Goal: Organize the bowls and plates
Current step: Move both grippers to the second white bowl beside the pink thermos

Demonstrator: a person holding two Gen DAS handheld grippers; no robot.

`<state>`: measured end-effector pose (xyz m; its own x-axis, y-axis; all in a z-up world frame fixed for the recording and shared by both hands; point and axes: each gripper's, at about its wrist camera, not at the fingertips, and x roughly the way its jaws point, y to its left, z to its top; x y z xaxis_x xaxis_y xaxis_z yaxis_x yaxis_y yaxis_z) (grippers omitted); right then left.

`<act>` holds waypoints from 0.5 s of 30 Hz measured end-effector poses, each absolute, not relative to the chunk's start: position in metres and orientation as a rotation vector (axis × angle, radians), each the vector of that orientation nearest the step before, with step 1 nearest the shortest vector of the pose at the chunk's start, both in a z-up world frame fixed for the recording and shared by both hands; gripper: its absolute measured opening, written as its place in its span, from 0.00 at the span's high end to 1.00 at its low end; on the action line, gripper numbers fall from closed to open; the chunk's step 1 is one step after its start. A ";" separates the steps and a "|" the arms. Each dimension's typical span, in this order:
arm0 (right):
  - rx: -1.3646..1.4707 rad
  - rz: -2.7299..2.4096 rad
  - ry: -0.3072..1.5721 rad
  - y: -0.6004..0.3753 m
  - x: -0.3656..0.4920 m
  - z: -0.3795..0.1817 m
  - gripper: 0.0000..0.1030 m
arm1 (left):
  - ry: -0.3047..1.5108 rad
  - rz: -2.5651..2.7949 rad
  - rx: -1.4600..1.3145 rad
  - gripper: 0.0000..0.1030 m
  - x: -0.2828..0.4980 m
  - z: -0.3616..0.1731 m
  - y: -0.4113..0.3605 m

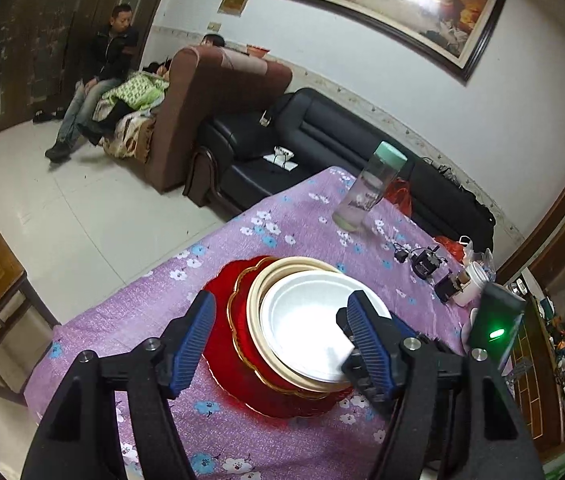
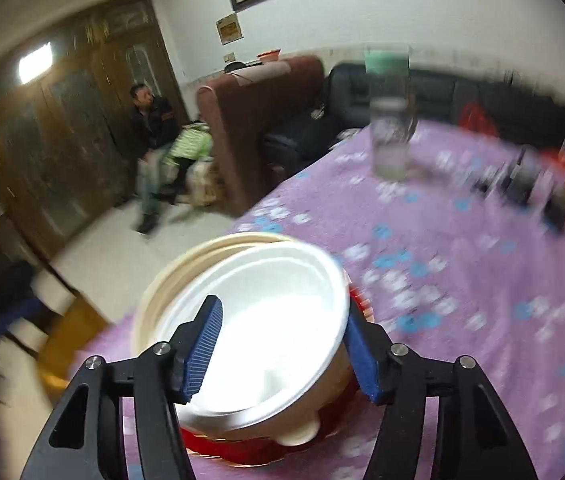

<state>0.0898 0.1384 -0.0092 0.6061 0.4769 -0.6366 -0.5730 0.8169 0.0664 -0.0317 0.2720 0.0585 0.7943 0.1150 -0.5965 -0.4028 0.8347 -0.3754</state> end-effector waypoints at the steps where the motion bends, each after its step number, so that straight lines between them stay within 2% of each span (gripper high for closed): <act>1: -0.218 0.576 0.655 0.145 0.085 -0.009 0.35 | 0.588 0.289 -0.507 0.32 -0.033 0.060 0.270; 5: -0.300 0.514 0.589 0.151 0.076 -0.008 0.31 | 0.581 0.277 -0.502 0.32 -0.035 0.062 0.266; 7: -0.293 0.556 0.554 0.150 0.070 -0.003 0.24 | 0.575 0.272 -0.501 0.32 -0.037 0.063 0.265; 15: -0.102 0.585 0.472 0.107 0.060 0.032 0.23 | 0.559 0.289 -0.475 0.30 -0.041 0.064 0.259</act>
